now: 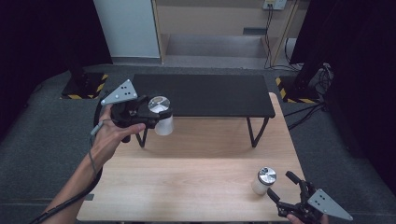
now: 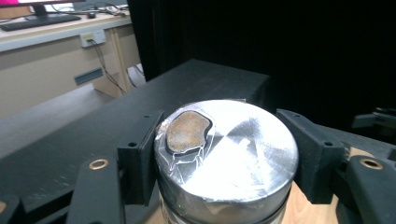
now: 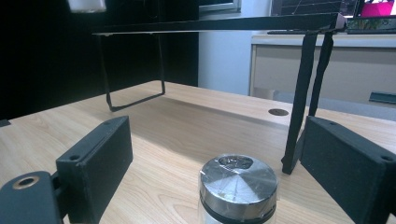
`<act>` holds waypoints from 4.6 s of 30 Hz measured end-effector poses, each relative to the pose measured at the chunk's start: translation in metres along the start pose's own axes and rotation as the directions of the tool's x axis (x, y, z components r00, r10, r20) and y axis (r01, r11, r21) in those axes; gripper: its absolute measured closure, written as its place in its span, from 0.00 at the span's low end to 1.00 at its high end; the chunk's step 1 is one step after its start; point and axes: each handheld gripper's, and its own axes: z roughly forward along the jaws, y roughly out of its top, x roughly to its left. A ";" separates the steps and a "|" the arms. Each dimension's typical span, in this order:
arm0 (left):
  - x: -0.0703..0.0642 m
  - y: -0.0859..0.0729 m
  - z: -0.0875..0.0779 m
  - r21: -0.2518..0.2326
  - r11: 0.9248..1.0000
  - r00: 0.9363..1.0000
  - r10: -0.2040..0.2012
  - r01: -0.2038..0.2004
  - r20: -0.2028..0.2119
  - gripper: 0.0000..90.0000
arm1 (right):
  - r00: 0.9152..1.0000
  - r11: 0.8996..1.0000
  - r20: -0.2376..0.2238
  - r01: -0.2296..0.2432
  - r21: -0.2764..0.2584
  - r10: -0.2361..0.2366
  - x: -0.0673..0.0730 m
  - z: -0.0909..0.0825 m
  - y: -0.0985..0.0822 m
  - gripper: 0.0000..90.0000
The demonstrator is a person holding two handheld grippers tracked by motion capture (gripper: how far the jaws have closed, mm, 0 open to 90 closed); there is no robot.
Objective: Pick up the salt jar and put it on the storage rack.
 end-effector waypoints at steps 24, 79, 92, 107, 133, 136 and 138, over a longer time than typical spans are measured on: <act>0.016 0.025 0.023 -0.009 0.998 0.967 -0.057 0.057 -0.248 0.37 | 1.000 1.000 0.000 -0.004 0.002 0.004 -0.001 0.000 0.000 0.11; 0.036 0.039 0.024 -0.015 0.995 0.942 -0.095 0.095 -0.323 0.06 | 1.000 1.000 -0.013 -0.002 0.004 0.002 -0.001 0.001 0.000 0.11; 0.019 0.054 -0.012 0.035 0.999 0.968 -0.024 0.034 -0.249 0.06 | 1.000 1.000 -0.017 0.002 0.003 -0.002 0.000 0.002 0.001 0.11; 0.005 0.024 -0.040 -0.015 1.000 0.994 0.018 -0.020 -0.112 0.06 | 1.000 1.000 -0.018 0.009 0.012 -0.008 0.001 0.002 0.002 0.11; -0.018 -0.053 -0.049 -0.014 1.000 0.995 0.007 -0.008 -0.098 0.07 | 1.000 1.000 -0.026 0.010 0.023 -0.010 0.002 0.004 0.002 0.11; -0.020 -0.062 -0.048 -0.021 1.000 0.994 -0.004 0.002 -0.106 0.07 | 1.000 1.000 -0.026 0.010 0.024 -0.009 0.002 0.004 0.002 0.11; -0.022 -0.068 -0.048 -0.022 1.000 0.994 -0.002 -0.001 -0.114 0.07 | 1.000 1.000 -0.025 0.010 0.023 -0.010 0.002 0.004 0.002 0.11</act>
